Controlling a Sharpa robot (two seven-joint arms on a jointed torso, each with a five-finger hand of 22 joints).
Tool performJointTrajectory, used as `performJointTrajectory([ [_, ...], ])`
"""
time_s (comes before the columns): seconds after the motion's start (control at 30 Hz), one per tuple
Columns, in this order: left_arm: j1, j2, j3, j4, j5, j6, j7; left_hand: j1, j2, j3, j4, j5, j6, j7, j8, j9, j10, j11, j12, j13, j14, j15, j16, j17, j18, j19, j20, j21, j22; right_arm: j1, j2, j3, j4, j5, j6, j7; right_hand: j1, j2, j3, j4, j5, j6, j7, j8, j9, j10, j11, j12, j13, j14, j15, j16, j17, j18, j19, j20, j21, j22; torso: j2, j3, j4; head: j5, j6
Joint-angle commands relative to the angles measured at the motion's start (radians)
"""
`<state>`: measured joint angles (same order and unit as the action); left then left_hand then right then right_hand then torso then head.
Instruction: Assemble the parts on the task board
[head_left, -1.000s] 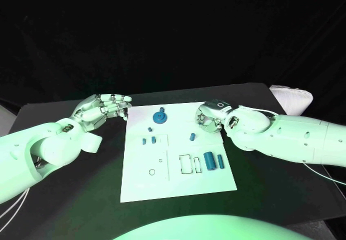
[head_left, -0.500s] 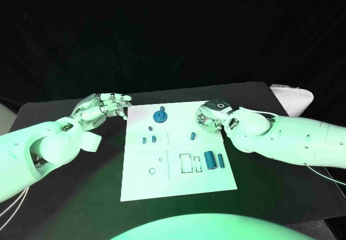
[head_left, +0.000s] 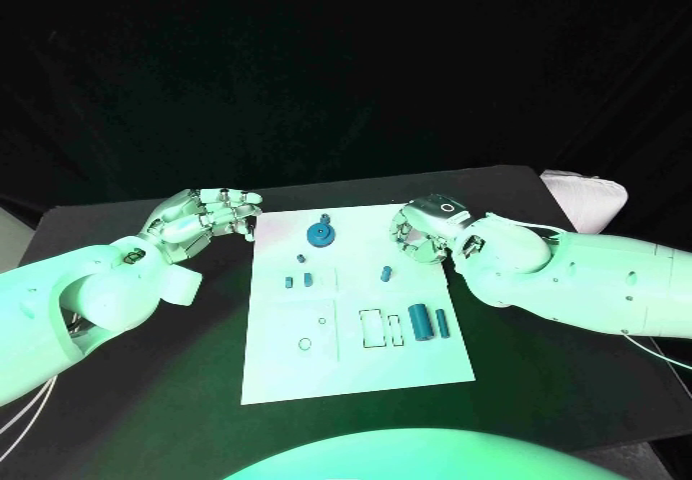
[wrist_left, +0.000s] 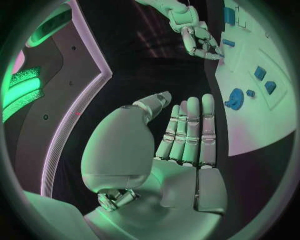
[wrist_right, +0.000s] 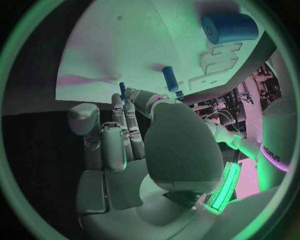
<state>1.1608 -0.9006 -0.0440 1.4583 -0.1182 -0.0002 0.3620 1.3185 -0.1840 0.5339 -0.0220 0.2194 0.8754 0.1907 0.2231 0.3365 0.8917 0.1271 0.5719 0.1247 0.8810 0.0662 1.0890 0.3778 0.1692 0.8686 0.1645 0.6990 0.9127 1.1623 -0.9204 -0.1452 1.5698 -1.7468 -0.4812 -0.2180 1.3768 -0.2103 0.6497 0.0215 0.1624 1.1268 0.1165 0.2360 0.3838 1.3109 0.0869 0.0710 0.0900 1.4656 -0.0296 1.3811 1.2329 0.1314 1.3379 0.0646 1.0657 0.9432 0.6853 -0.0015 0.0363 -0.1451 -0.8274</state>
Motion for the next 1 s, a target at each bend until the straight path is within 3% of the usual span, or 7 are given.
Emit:
performJointTrajectory([
  [0.03, -0.001, 0.001, 0.001, 0.000, -0.002, 0.017, 0.005, 0.006, 0.001, -0.002, -0.003, 0.004, -0.006, 0.001, 0.001, -0.002, -0.002, 0.005, -0.004, -0.001, 0.007, 0.003, -0.005, -0.002, 0.013, 0.008, 0.001, -0.004, -0.002, 0.007, -0.016, 0.002, 0.027, 0.027, -0.043, 0.025, 0.019, 0.025, 0.005, -0.003, 0.002, 0.006, -0.001, 0.004, 0.000, 0.056, -0.046, 0.001, 0.003, 0.047, -0.008, 0.005, 0.002, -0.013, 0.006, -0.002, 0.007, 0.004, 0.000, -0.0003, 0.0003, 0.003, 0.002],
  [0.2, -0.002, 0.002, 0.001, -0.001, -0.002, 0.016, 0.005, 0.006, 0.001, -0.002, -0.003, 0.004, -0.006, 0.001, 0.001, -0.002, -0.002, 0.005, -0.004, -0.001, 0.007, 0.003, -0.005, -0.002, 0.013, 0.008, 0.001, -0.004, -0.002, 0.014, -0.037, 0.003, 0.079, 0.059, -0.070, 0.049, 0.019, 0.025, 0.006, -0.003, 0.002, 0.005, -0.001, 0.004, 0.000, 0.056, -0.046, 0.001, 0.003, 0.047, -0.008, 0.006, 0.004, -0.014, 0.007, -0.002, 0.009, 0.006, 0.001, -0.0004, -0.0010, 0.011, 0.004],
  [0.43, -0.004, 0.004, 0.001, 0.003, -0.002, 0.016, 0.005, 0.006, 0.001, -0.003, -0.003, 0.004, -0.007, 0.002, 0.000, -0.002, -0.003, 0.006, -0.005, -0.002, 0.007, 0.003, -0.006, -0.002, 0.013, 0.008, 0.001, -0.005, -0.003, 0.005, -0.036, 0.004, 0.163, 0.086, -0.116, 0.087, 0.018, 0.025, 0.008, -0.005, 0.002, 0.004, -0.001, 0.005, 0.001, 0.056, -0.046, -0.001, 0.003, 0.047, -0.008, 0.006, 0.003, -0.014, 0.007, -0.002, 0.012, 0.010, 0.002, -0.0004, 0.0003, 0.036, 0.002],
  [0.7, -0.005, 0.009, 0.001, 0.010, 0.000, 0.011, 0.008, 0.006, 0.002, -0.003, -0.003, 0.005, -0.008, 0.002, 0.000, -0.002, -0.004, 0.006, -0.006, -0.002, 0.007, 0.003, -0.007, -0.002, 0.013, 0.009, 0.001, -0.005, -0.003, -0.029, -0.002, 0.003, 0.221, 0.104, -0.149, 0.124, 0.018, 0.025, 0.010, -0.006, 0.002, 0.002, 0.000, 0.005, 0.003, 0.055, -0.045, -0.002, 0.003, 0.047, -0.008, 0.006, 0.003, -0.015, 0.007, -0.002, 0.014, 0.013, 0.001, -0.0027, 0.0003, 0.088, -0.010],
  [0.83, -0.005, 0.011, 0.001, 0.014, 0.002, 0.007, 0.008, 0.006, 0.002, -0.003, -0.003, 0.005, -0.008, 0.002, 0.000, -0.002, -0.004, 0.006, -0.006, -0.002, 0.007, 0.004, -0.007, -0.002, 0.013, 0.009, 0.001, -0.006, -0.003, -0.052, 0.023, 0.001, 0.220, 0.105, -0.144, 0.131, 0.018, 0.025, 0.011, -0.007, 0.002, 0.002, 0.000, 0.004, 0.003, 0.055, -0.045, -0.003, 0.003, 0.046, -0.008, 0.006, 0.002, -0.014, 0.006, -0.002, 0.013, 0.012, 0.001, -0.0033, 0.0014, 0.116, -0.017],
  [1.0, -0.005, 0.013, 0.001, 0.017, 0.003, 0.001, 0.009, 0.006, 0.002, -0.003, -0.003, 0.005, -0.007, 0.003, 0.001, -0.002, -0.004, 0.007, -0.007, -0.002, 0.007, 0.004, -0.007, -0.002, 0.013, 0.009, 0.002, -0.006, -0.004, -0.083, 0.058, -0.002, 0.200, 0.104, -0.145, 0.143, 0.018, 0.025, 0.013, -0.008, 0.003, 0.000, 0.001, 0.004, 0.004, 0.055, -0.044, -0.004, 0.002, 0.046, -0.007, 0.006, 0.001, -0.014, 0.005, -0.002, 0.011, 0.009, 0.000, -0.0039, 0.0005, 0.160, -0.035],
])
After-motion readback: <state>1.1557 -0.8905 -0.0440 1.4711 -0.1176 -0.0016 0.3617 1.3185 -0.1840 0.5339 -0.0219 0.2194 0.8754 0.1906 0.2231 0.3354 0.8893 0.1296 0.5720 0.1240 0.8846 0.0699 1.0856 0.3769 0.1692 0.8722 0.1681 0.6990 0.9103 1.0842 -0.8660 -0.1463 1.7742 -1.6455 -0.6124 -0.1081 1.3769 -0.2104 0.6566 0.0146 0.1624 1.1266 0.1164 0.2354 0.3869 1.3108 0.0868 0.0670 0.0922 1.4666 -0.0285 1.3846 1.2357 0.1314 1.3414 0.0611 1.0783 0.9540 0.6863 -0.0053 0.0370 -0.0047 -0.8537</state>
